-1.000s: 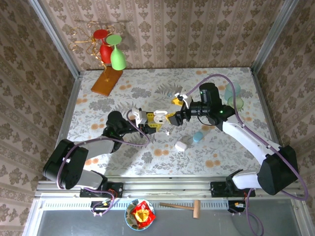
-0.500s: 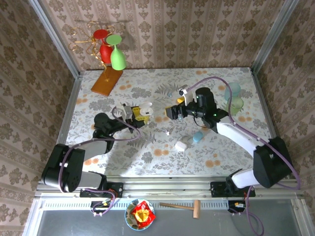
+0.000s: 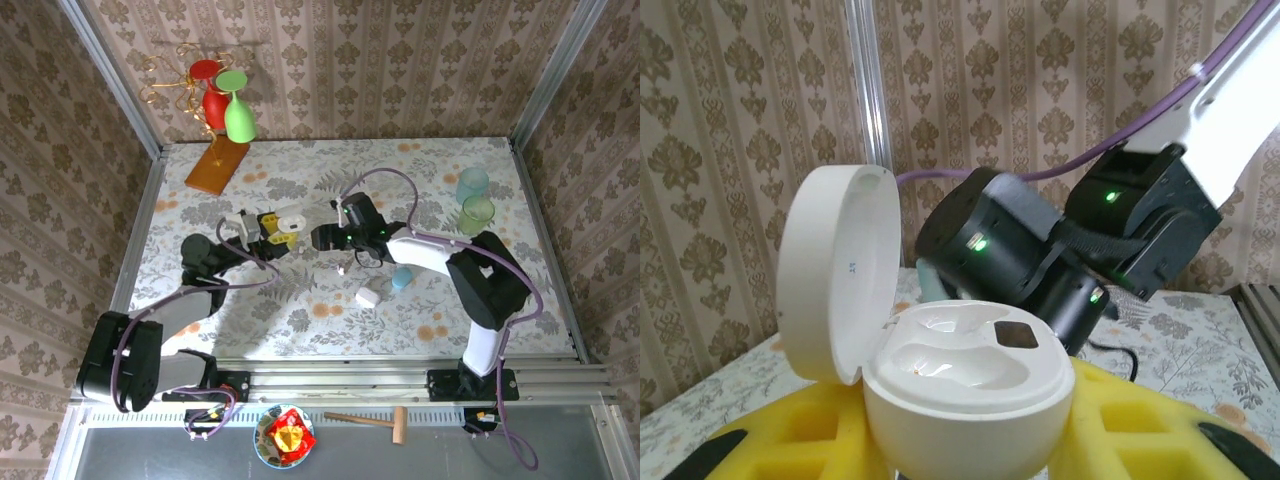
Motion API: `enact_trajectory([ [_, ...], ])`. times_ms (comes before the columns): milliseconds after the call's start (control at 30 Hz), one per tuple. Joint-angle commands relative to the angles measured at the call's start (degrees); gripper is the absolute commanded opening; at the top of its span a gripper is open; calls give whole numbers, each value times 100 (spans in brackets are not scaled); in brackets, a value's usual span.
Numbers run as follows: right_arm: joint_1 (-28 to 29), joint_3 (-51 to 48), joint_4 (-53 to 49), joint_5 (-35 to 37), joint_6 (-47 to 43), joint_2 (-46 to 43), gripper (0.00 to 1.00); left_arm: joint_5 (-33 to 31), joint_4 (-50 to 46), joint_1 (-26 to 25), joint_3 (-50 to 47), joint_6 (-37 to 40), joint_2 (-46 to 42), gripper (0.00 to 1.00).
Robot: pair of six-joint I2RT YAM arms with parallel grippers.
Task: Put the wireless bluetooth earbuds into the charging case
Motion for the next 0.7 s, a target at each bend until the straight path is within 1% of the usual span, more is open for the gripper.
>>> enact_trajectory([
  [0, 84, 729, -658, -512, -306, 465, 72, 102, 269, 11, 51, -256, -231, 25],
  [200, 215, 1895, -1523, -963, -691, 1309, 66, 87, 272, -46, 46, -325, -357, 25],
  [400, 249, 2896, -2353, -1214, -980, 2037, 66, 21, 274, -125, 22, -285, -383, 24],
  [667, 242, 3500, -2769, -1407, -1027, 2612, 65, -37, 273, -163, 29, -284, -379, 25],
])
